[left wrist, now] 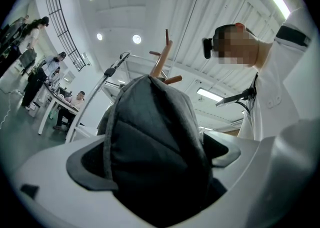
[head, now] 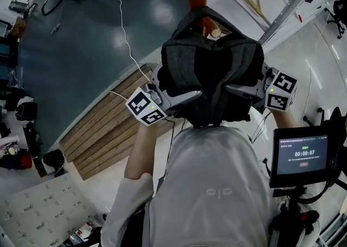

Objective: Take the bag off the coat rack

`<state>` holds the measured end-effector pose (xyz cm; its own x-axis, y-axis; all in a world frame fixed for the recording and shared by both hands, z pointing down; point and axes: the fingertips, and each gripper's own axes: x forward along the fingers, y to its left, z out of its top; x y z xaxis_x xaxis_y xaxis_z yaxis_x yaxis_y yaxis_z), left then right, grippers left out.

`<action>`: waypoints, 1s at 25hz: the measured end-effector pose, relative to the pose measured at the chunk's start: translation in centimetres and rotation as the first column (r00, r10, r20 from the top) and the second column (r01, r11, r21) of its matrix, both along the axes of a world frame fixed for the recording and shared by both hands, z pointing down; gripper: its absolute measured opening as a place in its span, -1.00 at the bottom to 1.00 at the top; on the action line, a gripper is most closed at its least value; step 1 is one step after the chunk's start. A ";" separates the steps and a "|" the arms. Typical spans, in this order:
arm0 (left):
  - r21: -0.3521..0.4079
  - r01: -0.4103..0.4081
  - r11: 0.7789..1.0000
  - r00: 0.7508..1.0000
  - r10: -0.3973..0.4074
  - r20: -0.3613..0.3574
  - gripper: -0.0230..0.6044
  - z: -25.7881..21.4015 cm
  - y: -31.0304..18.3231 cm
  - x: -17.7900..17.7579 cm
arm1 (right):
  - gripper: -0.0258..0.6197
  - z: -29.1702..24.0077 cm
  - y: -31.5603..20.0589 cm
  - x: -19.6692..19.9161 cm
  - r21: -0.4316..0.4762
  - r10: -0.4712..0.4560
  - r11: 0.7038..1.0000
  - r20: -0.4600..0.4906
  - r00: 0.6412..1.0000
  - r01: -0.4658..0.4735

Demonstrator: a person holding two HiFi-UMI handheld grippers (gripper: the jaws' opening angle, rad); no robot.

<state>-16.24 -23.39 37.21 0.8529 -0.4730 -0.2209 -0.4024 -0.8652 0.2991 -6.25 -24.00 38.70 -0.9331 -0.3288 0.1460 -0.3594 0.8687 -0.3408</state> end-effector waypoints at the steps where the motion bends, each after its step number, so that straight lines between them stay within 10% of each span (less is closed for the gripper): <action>1: 0.000 0.002 1.000 1.000 -0.002 0.002 0.87 -0.1 0.1 0.0 | 0.50 -0.2 0.1 0.0 -0.004 -0.004 1.000 0.001 1.000 0.004; 25: 0.008 0.012 1.000 0.999 -0.012 0.048 0.83 -7.5 1.3 1.3 | 0.44 -7.4 1.0 0.9 -0.005 -0.031 1.000 0.017 0.999 0.031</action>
<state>-14.99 -22.10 29.72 0.8568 -0.4820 -0.1833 -0.4267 -0.8623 0.2728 -5.37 -23.02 31.32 -0.9451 -0.2989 0.1319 -0.3265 0.8774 -0.3515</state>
